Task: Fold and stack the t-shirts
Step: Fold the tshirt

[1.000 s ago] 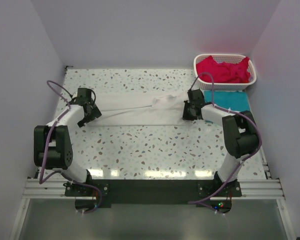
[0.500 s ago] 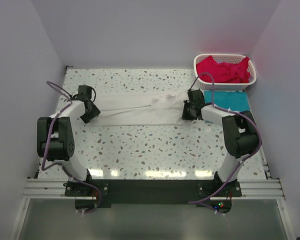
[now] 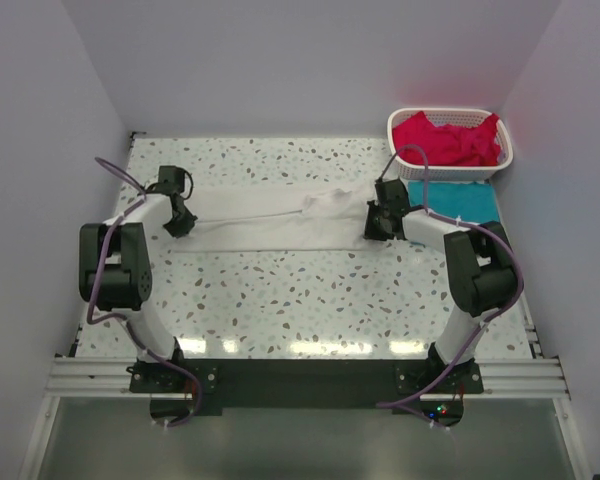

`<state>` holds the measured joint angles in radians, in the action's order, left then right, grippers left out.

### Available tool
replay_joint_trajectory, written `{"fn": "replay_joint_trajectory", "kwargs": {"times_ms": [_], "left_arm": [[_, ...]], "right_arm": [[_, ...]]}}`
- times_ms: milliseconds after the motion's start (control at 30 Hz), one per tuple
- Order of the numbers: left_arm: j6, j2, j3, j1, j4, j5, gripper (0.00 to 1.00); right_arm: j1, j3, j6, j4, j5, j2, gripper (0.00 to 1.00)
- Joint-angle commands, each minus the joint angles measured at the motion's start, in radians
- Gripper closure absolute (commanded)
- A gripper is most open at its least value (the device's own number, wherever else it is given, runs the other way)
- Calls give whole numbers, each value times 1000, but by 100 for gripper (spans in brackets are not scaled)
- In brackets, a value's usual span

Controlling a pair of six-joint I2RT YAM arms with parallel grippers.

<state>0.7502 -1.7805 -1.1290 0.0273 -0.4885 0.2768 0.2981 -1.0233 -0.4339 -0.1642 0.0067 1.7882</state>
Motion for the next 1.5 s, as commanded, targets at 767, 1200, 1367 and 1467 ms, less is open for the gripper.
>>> {"fn": "replay_joint_trajectory", "kwargs": {"times_ms": [767, 1200, 1367, 1467], "left_arm": [[1, -35, -236, 86, -73, 53, 22], [-35, 98, -45, 2, 2, -25, 42], [-45, -19, -57, 6, -9, -24, 55], [-41, -46, -42, 23, -12, -18, 55]], "right_arm": [[3, -34, 50, -44, -5, -35, 75], [-2, -11, 14, -28, -42, -87, 73], [-30, 38, -15, -17, -10, -87, 74], [-77, 55, -46, -27, 13, -87, 74]]}}
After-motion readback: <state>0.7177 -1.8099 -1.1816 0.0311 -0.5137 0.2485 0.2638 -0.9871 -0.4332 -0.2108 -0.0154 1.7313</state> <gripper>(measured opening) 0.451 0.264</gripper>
